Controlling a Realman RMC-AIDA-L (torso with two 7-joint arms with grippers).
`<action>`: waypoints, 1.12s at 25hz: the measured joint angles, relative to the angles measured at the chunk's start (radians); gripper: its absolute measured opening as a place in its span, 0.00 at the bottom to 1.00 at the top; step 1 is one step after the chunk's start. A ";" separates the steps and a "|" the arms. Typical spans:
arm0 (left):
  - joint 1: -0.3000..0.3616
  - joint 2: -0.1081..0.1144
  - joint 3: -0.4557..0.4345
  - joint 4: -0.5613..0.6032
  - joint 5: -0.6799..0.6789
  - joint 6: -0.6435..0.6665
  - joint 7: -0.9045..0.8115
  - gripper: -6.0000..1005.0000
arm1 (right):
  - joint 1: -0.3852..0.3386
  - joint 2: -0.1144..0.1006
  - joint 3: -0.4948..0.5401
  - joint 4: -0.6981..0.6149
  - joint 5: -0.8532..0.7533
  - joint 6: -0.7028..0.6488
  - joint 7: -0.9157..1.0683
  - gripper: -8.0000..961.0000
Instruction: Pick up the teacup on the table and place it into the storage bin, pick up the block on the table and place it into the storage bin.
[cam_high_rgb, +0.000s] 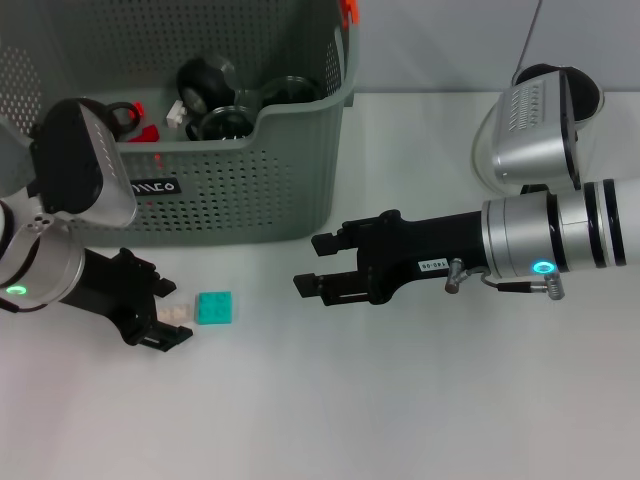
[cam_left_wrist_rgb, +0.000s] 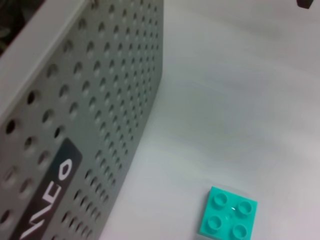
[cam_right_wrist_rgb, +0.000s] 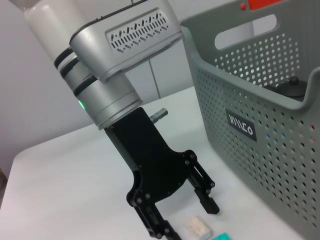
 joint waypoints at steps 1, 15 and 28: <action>0.001 -0.001 0.000 0.000 0.000 -0.004 -0.001 0.76 | 0.000 0.000 0.000 0.000 0.001 0.000 -0.001 0.70; 0.007 -0.005 0.023 -0.005 0.004 -0.025 -0.003 0.32 | -0.001 0.000 0.002 0.001 0.003 0.000 -0.006 0.70; 0.013 -0.003 -0.093 0.101 -0.083 0.178 -0.006 0.19 | -0.002 -0.001 0.003 0.001 0.002 0.004 -0.006 0.70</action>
